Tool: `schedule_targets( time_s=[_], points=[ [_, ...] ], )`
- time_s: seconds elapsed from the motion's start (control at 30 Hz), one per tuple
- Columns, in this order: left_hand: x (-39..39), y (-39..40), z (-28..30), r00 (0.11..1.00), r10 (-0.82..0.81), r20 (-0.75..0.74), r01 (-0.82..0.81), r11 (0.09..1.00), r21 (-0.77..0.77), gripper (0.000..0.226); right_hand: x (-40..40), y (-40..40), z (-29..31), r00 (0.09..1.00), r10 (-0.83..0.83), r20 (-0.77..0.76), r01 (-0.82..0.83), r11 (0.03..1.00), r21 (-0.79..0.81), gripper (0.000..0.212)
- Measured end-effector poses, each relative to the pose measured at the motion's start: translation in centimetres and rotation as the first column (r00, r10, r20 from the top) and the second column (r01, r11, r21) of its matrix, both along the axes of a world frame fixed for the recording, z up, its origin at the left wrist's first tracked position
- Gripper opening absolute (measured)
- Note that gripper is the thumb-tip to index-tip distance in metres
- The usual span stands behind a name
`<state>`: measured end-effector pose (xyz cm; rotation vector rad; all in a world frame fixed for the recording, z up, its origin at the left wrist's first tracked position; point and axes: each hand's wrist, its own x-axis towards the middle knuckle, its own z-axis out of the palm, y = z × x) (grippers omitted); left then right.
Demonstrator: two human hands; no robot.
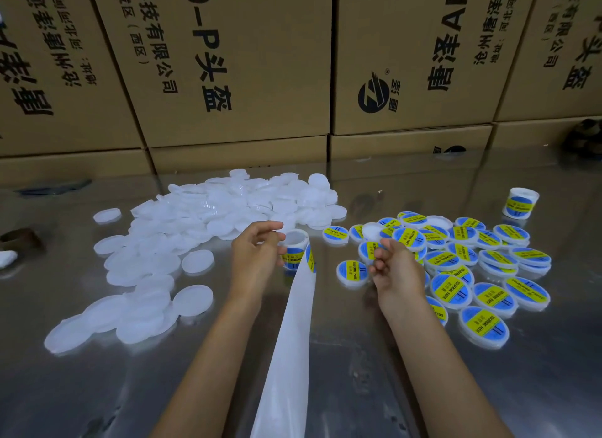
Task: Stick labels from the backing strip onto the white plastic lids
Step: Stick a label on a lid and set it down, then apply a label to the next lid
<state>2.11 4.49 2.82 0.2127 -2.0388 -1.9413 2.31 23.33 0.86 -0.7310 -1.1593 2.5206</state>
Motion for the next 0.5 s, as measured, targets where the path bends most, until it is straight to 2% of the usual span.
schedule_targets(
  time_s=[0.13, 0.2, 0.27, 0.37, 0.43, 0.5],
  points=[
    [-0.3, -0.4, -0.2, 0.999, 0.047, 0.005, -0.046, 0.997, -0.062, 0.028, 0.1, -0.3, 0.2, 1.000, 0.029, 0.008, -0.029, 0.999, 0.022, 0.009],
    [-0.5, -1.3, -0.3, 0.988, 0.157, -0.007, -0.154, 0.955, -0.254, 0.025, 0.2, -0.3, 0.3, 0.999, 0.052, 0.011, -0.052, 0.998, 0.045, 0.010],
    [-0.5, -2.7, -0.6, 0.959, 0.284, -0.012, -0.245, 0.805, -0.541, 0.028, 0.2, -0.4, 0.3, 0.997, 0.079, 0.014, -0.080, 0.993, 0.084, 0.013],
    [-0.3, -4.7, -0.9, 0.908, 0.414, 0.070, -0.177, 0.528, -0.830, 0.038, 0.2, -0.7, 0.3, 0.992, 0.123, 0.028, -0.126, 0.976, 0.176, 0.016],
    [-0.3, -5.7, -1.2, 0.872, 0.456, 0.176, -0.053, 0.445, -0.894, 0.040, 0.2, -1.1, 0.3, 0.988, 0.153, 0.027, -0.155, 0.951, 0.268, 0.016],
    [-0.3, -6.3, -1.6, 0.851, 0.462, 0.250, 0.030, 0.432, -0.901, 0.041, 0.3, -1.6, 0.1, 0.984, 0.179, 0.017, -0.171, 0.905, 0.389, 0.015]
  ],
)
